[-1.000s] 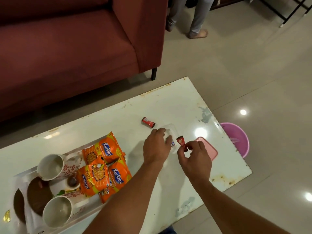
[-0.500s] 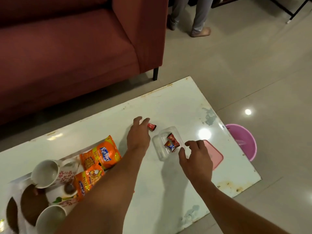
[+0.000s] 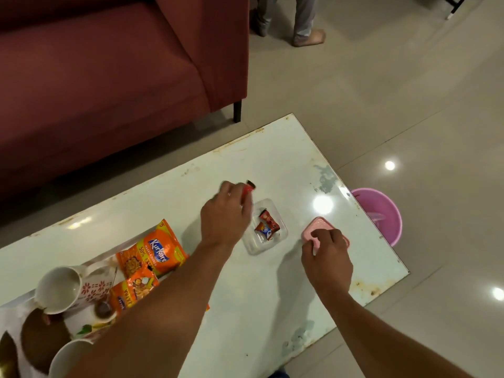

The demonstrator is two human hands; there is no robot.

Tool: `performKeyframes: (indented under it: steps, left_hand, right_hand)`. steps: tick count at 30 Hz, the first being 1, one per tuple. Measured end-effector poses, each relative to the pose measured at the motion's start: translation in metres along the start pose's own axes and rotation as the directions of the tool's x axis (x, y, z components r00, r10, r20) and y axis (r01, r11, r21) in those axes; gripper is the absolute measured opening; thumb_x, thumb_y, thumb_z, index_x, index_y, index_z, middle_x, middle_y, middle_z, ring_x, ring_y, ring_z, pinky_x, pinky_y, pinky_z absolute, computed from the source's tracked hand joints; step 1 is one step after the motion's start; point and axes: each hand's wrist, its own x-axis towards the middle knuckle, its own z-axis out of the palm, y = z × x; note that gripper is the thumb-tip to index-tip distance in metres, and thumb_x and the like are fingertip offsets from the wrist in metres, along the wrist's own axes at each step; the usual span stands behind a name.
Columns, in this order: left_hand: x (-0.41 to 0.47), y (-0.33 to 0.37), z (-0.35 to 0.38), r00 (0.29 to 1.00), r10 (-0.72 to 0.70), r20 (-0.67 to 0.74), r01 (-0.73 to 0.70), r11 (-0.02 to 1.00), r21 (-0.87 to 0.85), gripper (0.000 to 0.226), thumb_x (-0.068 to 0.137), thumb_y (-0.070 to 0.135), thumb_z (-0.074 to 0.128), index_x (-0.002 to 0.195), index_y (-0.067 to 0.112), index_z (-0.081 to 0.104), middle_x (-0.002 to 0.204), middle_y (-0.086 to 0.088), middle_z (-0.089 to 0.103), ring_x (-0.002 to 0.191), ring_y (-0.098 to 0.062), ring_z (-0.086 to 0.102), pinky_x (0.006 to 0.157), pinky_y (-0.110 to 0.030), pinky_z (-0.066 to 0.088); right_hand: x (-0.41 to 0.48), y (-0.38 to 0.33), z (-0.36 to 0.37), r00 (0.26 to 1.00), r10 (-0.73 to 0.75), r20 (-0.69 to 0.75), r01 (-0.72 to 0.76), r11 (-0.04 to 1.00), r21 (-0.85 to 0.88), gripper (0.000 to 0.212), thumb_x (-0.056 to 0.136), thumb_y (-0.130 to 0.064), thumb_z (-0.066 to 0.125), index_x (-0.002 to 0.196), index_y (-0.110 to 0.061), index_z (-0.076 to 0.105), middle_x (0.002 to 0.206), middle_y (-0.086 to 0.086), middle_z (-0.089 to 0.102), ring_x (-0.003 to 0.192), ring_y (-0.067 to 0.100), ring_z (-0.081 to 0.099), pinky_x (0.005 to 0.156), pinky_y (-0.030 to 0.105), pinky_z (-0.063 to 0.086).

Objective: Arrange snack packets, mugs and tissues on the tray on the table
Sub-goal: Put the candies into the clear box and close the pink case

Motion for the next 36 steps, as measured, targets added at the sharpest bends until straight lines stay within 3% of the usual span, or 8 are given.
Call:
performKeyframes:
  steps: [8, 11, 14, 19, 22, 25, 30, 36]
  left_hand:
    - [-0.040, 0.031, -0.006, 0.988, -0.002, 0.154, -0.006, 0.998, 0.055, 0.028, 0.079, 0.040, 0.069, 0.090, 0.014, 0.074, 0.078, -0.006, 0.064, 0.048, -0.028, 0.060, 0.048, -0.030, 0.046]
    - [-0.042, 0.023, -0.006, 0.984, -0.136, 0.114, 0.137, 0.991, -0.002, 0.032, 0.089, 0.036, 0.060, 0.111, 0.015, 0.068, 0.097, -0.009, 0.065, 0.067, -0.028, 0.067, 0.053, -0.033, 0.050]
    - [-0.052, 0.019, -0.001, 0.930, -0.323, 0.176, 0.344, 0.933, -0.103, 0.033, 0.099, 0.030, 0.049, 0.128, 0.017, 0.060, 0.115, -0.007, 0.065, 0.087, -0.029, 0.069, 0.062, -0.031, 0.045]
    - [-0.063, 0.019, 0.004, 0.851, -0.470, 0.235, 0.516, 0.832, -0.203, 0.034, 0.102, 0.030, 0.045, 0.130, 0.019, 0.059, 0.121, -0.004, 0.068, 0.101, -0.029, 0.067, 0.073, -0.033, 0.046]
    - [-0.062, 0.023, 0.005, 0.838, -0.489, 0.243, 0.544, 0.791, -0.280, 0.033, 0.102, 0.032, 0.046, 0.130, 0.020, 0.059, 0.120, -0.004, 0.069, 0.103, -0.026, 0.067, 0.073, -0.031, 0.045]
    - [-0.057, 0.027, 0.000, 0.829, -0.495, 0.262, 0.560, 0.741, -0.372, 0.032, 0.103, 0.033, 0.047, 0.129, 0.021, 0.060, 0.118, -0.002, 0.069, 0.105, -0.024, 0.066, 0.078, -0.033, 0.048]
    - [-0.053, 0.035, -0.012, 0.786, -0.560, 0.261, 0.612, 0.643, -0.461, 0.030, 0.104, 0.038, 0.043, 0.113, 0.019, 0.066, 0.103, 0.000, 0.073, 0.096, -0.021, 0.068, 0.074, -0.028, 0.045]
    - [-0.041, 0.035, -0.021, 0.774, -0.505, 0.381, 0.620, 0.484, -0.617, 0.049, 0.102, 0.054, 0.035, 0.096, 0.023, 0.072, 0.083, 0.003, 0.074, 0.078, -0.021, 0.069, 0.079, -0.041, 0.057]
  right_hand:
    - [0.022, 0.006, -0.003, 0.999, -0.016, -0.030, 0.015, 0.998, -0.058, 0.031, 0.084, -0.030, 0.064, 0.108, -0.012, 0.067, 0.106, 0.010, 0.060, 0.090, 0.032, 0.060, 0.064, 0.032, 0.046]
    - [0.032, 0.007, -0.001, 0.996, -0.078, -0.042, 0.072, 0.989, -0.131, 0.042, 0.080, -0.042, 0.062, 0.111, -0.015, 0.060, 0.107, 0.009, 0.061, 0.093, 0.033, 0.059, 0.076, 0.041, 0.049]
    - [0.027, 0.023, 0.007, 0.992, -0.049, 0.114, 0.070, 0.980, -0.189, 0.069, 0.068, -0.049, 0.070, 0.125, -0.014, 0.050, 0.121, 0.009, 0.055, 0.109, 0.034, 0.056, 0.091, 0.047, 0.048]
    - [0.019, 0.033, 0.013, 0.988, -0.018, 0.151, 0.048, 0.979, -0.199, 0.075, 0.070, -0.046, 0.076, 0.129, -0.011, 0.046, 0.119, 0.015, 0.055, 0.106, 0.036, 0.054, 0.082, 0.044, 0.051]
    - [0.023, 0.028, 0.004, 0.981, 0.102, 0.163, -0.082, 0.989, -0.125, 0.087, 0.065, -0.062, 0.075, 0.132, -0.013, 0.049, 0.123, 0.014, 0.052, 0.112, 0.036, 0.050, 0.088, 0.045, 0.048]
    - [0.026, 0.009, -0.009, 0.983, 0.140, 0.120, -0.157, 0.978, 0.138, 0.095, 0.058, -0.062, 0.075, 0.136, -0.015, 0.050, 0.125, 0.011, 0.047, 0.117, 0.034, 0.048, 0.091, 0.042, 0.048]
    - [0.016, -0.041, -0.028, 0.998, 0.054, -0.033, -0.030, 0.864, 0.502, 0.075, 0.058, -0.062, 0.078, 0.123, -0.033, 0.054, 0.111, -0.014, 0.044, 0.097, 0.006, 0.058, 0.077, 0.030, 0.059]
    - [0.010, -0.087, -0.021, 0.995, -0.099, -0.010, 0.098, 0.947, 0.308, 0.091, 0.059, -0.070, 0.071, 0.134, -0.024, 0.050, 0.122, -0.003, 0.049, 0.112, 0.018, 0.053, 0.077, 0.027, 0.048]
